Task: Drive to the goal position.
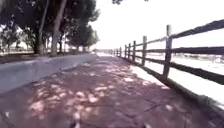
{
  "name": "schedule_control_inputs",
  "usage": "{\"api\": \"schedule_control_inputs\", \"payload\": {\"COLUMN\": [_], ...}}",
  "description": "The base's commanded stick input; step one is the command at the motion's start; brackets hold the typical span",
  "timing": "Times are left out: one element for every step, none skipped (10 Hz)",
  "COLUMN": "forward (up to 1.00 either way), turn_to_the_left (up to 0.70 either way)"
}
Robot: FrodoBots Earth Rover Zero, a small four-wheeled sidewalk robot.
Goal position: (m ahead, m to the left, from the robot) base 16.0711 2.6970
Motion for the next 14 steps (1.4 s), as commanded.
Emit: {"api": "schedule_control_inputs", "payload": {"forward": [0.7,0.7,0.7,0.7,0.7,0.7,0.7,0.7,0.7,0.7,0.7,0.7,0.7,0.7], "turn_to_the_left": [0.0,0.0,0.0,0.0,0.0,0.0,0.0,0.0,0.0,0.0,0.0,0.0,0.0,0.0]}}
